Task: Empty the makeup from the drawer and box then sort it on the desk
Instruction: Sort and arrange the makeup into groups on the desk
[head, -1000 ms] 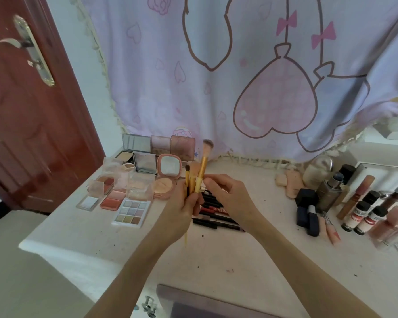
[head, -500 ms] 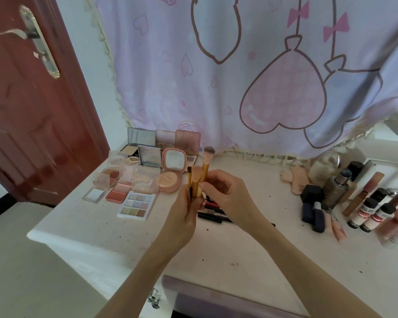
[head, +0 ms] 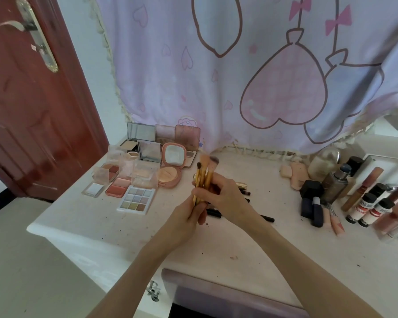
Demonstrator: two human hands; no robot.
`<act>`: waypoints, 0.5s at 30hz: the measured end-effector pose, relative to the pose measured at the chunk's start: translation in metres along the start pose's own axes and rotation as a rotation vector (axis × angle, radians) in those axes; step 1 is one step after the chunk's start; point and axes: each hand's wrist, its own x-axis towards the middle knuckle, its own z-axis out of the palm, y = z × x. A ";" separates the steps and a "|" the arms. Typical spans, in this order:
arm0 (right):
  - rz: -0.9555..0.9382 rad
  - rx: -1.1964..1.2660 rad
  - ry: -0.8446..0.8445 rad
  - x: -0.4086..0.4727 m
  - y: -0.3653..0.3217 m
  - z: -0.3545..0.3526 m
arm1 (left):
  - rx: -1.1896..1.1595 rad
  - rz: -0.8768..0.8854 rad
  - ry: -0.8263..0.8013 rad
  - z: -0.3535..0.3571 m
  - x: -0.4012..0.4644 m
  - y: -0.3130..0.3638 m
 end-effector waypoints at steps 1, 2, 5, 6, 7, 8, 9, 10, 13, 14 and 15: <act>-0.003 -0.018 -0.007 0.003 -0.001 0.001 | -0.013 -0.001 0.001 -0.001 0.001 0.001; -0.007 -0.039 -0.020 0.005 -0.003 0.002 | -0.040 0.001 -0.002 -0.002 0.002 0.001; -0.008 -0.069 -0.096 0.012 -0.012 0.006 | -0.099 -0.002 -0.030 -0.008 0.001 -0.001; -0.009 -0.077 -0.126 0.014 -0.015 0.009 | -0.103 -0.004 -0.033 -0.010 0.000 -0.004; -0.014 -0.100 -0.151 0.015 -0.018 0.011 | -0.099 -0.004 -0.029 -0.013 -0.001 -0.006; -0.023 -0.133 -0.165 0.016 -0.019 0.015 | -0.091 -0.004 -0.024 -0.017 -0.002 -0.008; -0.033 -0.167 -0.169 0.019 -0.020 0.018 | -0.086 -0.008 -0.025 -0.021 -0.003 -0.010; -0.038 -0.194 -0.169 0.022 -0.020 0.022 | -0.090 -0.021 -0.037 -0.025 -0.005 -0.011; -0.039 -0.229 -0.179 0.030 -0.023 0.032 | -0.098 -0.051 -0.060 -0.036 -0.011 -0.012; -0.044 -0.232 -0.189 0.033 -0.025 0.036 | -0.114 -0.050 -0.043 -0.040 -0.013 -0.011; -0.054 -0.231 -0.200 0.035 -0.028 0.042 | -0.139 -0.051 -0.023 -0.044 -0.015 -0.012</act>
